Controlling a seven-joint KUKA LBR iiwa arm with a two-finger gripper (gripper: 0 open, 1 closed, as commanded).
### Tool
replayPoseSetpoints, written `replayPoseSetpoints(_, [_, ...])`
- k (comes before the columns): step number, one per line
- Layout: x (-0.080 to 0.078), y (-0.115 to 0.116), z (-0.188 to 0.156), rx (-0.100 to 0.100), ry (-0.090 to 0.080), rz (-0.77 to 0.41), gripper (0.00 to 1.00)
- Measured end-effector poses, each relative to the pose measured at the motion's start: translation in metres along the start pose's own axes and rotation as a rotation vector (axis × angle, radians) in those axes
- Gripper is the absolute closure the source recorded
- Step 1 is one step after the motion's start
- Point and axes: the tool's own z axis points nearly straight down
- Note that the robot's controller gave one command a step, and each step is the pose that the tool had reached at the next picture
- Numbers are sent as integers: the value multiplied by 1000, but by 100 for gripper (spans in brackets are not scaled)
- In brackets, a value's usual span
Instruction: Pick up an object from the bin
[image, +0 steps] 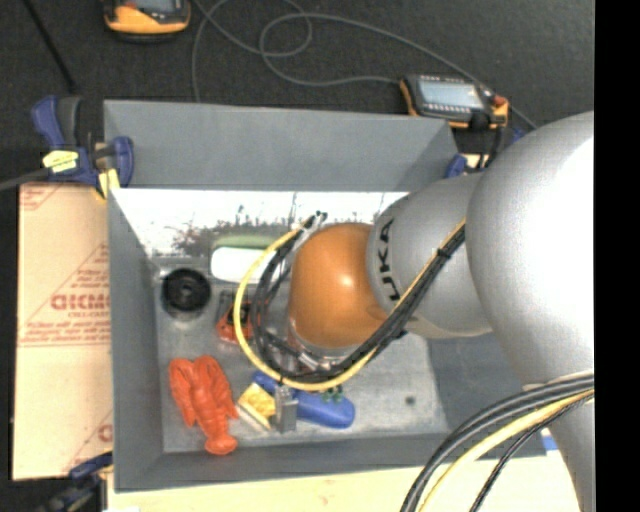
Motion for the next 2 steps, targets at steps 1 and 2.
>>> replayPoseSetpoints(1, [26,-17,10,-1,4,50,0])
replayPoseSetpoints(2, [33,-39,11,-2,-3,92,0])
